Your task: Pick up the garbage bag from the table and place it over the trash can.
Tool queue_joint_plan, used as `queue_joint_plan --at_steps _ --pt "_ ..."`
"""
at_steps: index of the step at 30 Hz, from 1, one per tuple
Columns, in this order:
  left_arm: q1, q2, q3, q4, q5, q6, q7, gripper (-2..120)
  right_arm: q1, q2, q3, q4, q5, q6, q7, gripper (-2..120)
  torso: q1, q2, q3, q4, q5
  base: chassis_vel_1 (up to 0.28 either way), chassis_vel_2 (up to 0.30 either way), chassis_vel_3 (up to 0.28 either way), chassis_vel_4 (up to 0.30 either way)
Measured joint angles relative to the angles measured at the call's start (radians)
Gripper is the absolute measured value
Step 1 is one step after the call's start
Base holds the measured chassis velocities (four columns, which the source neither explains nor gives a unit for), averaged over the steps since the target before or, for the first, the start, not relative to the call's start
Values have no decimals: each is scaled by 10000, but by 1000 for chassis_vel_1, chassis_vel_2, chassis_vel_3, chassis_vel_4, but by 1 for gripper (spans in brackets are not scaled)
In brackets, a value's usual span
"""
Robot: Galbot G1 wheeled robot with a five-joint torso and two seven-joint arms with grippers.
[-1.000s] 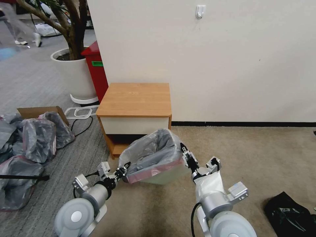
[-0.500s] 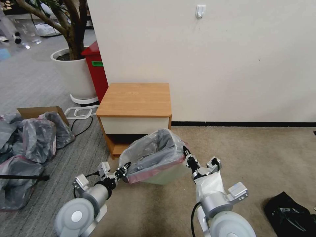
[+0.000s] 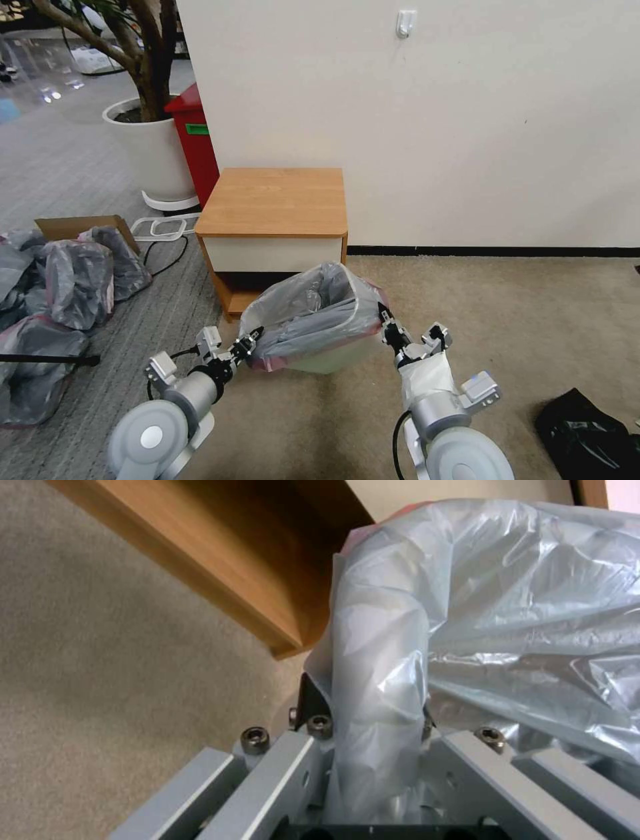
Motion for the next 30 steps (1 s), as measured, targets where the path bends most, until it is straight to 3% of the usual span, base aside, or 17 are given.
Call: queue_joint_plan --at_steps 11,20,22,25,28,30 --pt "-96 102 -27 99 -49 16 18 3 62 -221 50 -187 -109 1 -183 3 0 0 0 1 0 0 0 0 0" --pt "-425 557 -60 384 878 29 -62 3 -704 -1256 664 833 683 -156 -1326 35 0 0 0 -1 0 0 0 0 0" --pt "-551 665 47 389 1217 108 -311 3 -807 -1524 1112 1142 704 -286 -1665 45 0 0 0 -1 2 0 0 0 0" --pt "-583 754 309 366 1842 222 -433 3 -703 -1729 1669 1497 479 -735 -2186 53 0 0 -1 -2 1 0 0 0 0" --pt "-585 851 853 239 3067 284 -462 3 105 -2776 2122 1797 -482 -1604 -3187 68 0 0 0 -1 1 0 0 0 0" --pt "-585 851 995 180 3391 289 -462 3 385 -3032 2033 1756 -957 -1795 -3466 73 0 0 0 -2 0 0 0 0 0"
